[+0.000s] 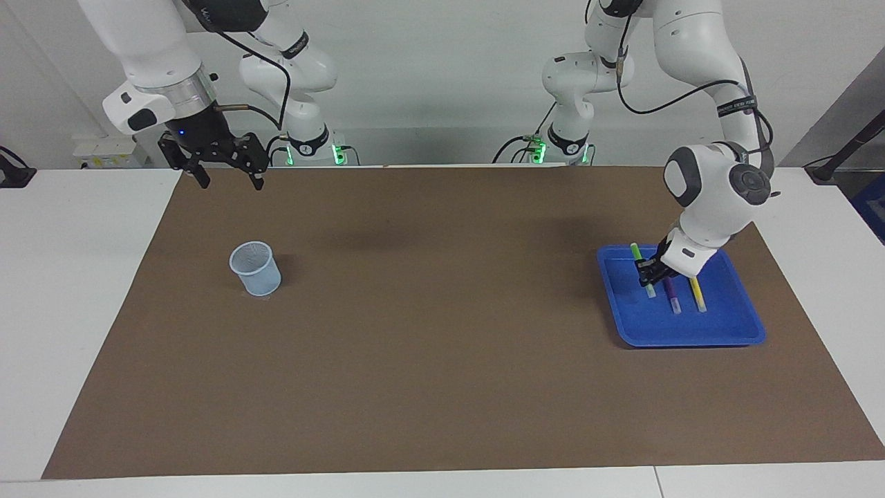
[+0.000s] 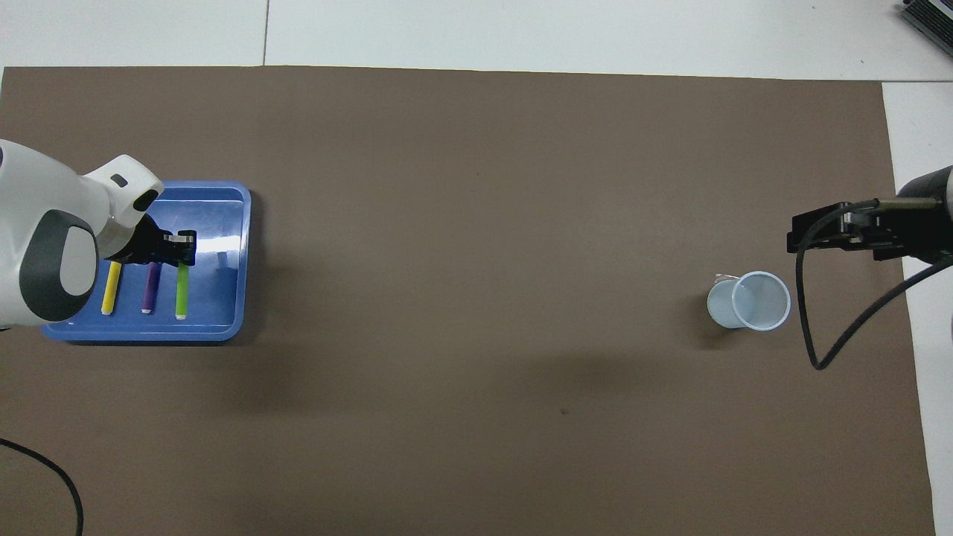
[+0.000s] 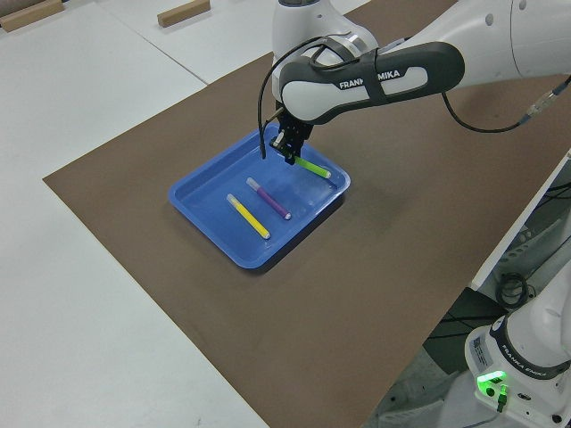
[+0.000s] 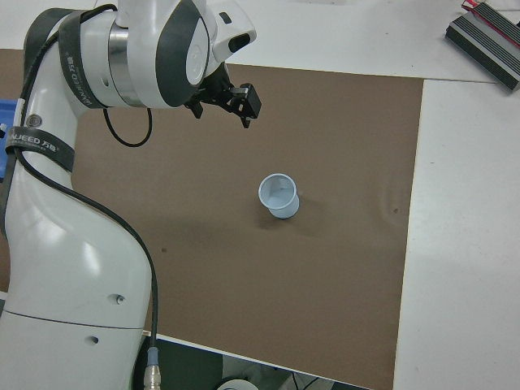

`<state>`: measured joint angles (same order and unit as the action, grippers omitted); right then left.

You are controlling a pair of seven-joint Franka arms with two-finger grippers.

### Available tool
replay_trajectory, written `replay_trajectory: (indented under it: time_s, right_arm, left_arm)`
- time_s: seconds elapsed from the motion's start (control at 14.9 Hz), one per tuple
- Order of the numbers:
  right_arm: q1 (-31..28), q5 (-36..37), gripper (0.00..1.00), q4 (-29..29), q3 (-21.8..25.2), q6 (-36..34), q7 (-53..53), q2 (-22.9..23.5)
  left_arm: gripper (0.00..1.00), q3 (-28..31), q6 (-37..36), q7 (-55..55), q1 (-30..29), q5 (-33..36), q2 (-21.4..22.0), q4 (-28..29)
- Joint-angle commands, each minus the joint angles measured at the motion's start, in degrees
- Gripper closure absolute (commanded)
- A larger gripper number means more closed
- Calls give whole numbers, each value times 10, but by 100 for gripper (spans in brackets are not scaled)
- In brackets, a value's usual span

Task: Transfer and insert pens with both arms
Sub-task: 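Lift the green pen with the left gripper while the right gripper approaches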

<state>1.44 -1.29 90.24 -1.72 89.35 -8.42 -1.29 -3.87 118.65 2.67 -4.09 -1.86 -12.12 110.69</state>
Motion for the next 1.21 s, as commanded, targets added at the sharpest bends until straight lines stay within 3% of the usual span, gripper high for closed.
replay_trajectory:
  time_s: [0.0, 0.13, 0.47, 0.67, 1.14]
  right_arm:
    - [7, 2, 0, 15, -9, 11, 13, -14]
    - [7, -12, 0, 13, -14, 13, 13, -16]
    - [7, -71, 0, 16, -14, 10, 28, -17]
    - [17, -89, 0, 17, -15, 15, 22, -17]
    - [74, -141, 0, 38, -15, 44, -76, -28]
  left_arm:
    - [100, -4, -76, 70, 4, -7, 14, -42]
    - [100, -9, -114, 122, 4, -23, 26, -63]
    - [100, -10, -171, 307, 2, -140, 50, -99]
    - [100, -11, -177, 433, 3, -204, 61, -95]
    - [100, -18, -193, 618, 4, -297, 100, -85]
